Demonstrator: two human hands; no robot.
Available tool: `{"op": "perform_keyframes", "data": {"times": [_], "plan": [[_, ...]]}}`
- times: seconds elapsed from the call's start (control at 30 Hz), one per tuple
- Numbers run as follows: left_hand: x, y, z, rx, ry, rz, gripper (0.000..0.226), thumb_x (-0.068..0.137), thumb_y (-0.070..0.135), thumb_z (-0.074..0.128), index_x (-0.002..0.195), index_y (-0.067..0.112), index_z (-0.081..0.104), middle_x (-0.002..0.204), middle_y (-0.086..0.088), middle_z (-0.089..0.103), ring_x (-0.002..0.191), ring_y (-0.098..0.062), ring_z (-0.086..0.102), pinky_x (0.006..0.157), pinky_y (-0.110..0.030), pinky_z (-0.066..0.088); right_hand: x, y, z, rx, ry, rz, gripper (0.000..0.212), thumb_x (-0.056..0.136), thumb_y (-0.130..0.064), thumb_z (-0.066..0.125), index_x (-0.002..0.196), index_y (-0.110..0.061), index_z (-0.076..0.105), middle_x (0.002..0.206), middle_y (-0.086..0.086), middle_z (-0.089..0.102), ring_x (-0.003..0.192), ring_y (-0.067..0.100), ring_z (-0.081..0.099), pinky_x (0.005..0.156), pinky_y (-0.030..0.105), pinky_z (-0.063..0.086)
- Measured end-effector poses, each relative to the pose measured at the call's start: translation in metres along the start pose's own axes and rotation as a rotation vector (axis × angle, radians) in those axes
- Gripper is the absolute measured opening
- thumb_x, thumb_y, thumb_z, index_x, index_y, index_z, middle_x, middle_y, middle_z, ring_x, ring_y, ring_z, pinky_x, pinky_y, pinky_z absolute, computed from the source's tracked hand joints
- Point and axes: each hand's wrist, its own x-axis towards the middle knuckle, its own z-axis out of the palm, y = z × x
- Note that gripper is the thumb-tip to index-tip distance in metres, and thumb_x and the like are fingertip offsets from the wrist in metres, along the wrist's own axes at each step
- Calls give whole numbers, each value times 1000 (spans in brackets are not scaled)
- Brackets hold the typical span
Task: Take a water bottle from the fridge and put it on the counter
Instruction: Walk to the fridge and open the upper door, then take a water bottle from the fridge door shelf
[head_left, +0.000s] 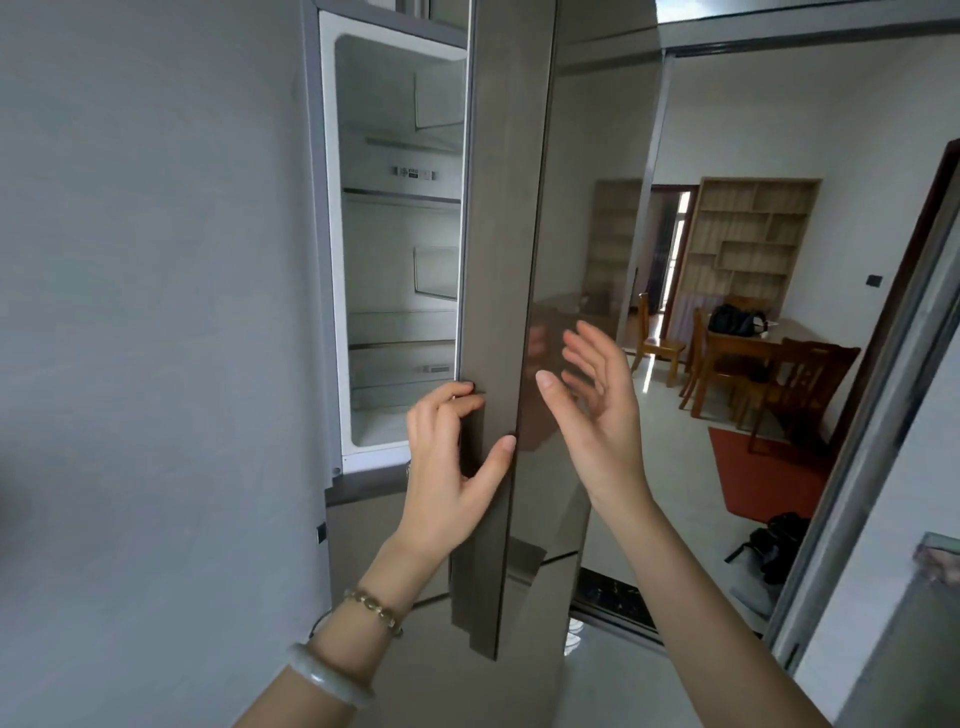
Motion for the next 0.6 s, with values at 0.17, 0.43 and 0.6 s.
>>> {"op": "perform_keyframes", "data": {"times": [0.17,0.43,0.6], "plan": [[-10,31,20,-107,-51,4,31,88,27,58,118,18,53,131,7,41,129,-1,34,107,-13,24,-7,-6,-26,29,11,-11,55,84,-23,69,133,-32,45,135,-8,54,126,3,51,105,26,44],[-21,76,59,-192,-142,63,27,89,21,58,115,13,61,131,8,41,130,-1,37,108,-14,26,-17,-8,-79,-71,129,-62,55,82,-34,68,130,-46,44,132,-19,55,124,4,53,102,25,46],[-23,79,68,-278,-79,-5,18,91,18,54,109,20,58,124,1,50,125,-11,46,107,-22,34,-22,-9,-102,-87,222,-45,61,83,-30,70,137,-31,41,131,-21,56,122,-1,53,94,14,47]]}}
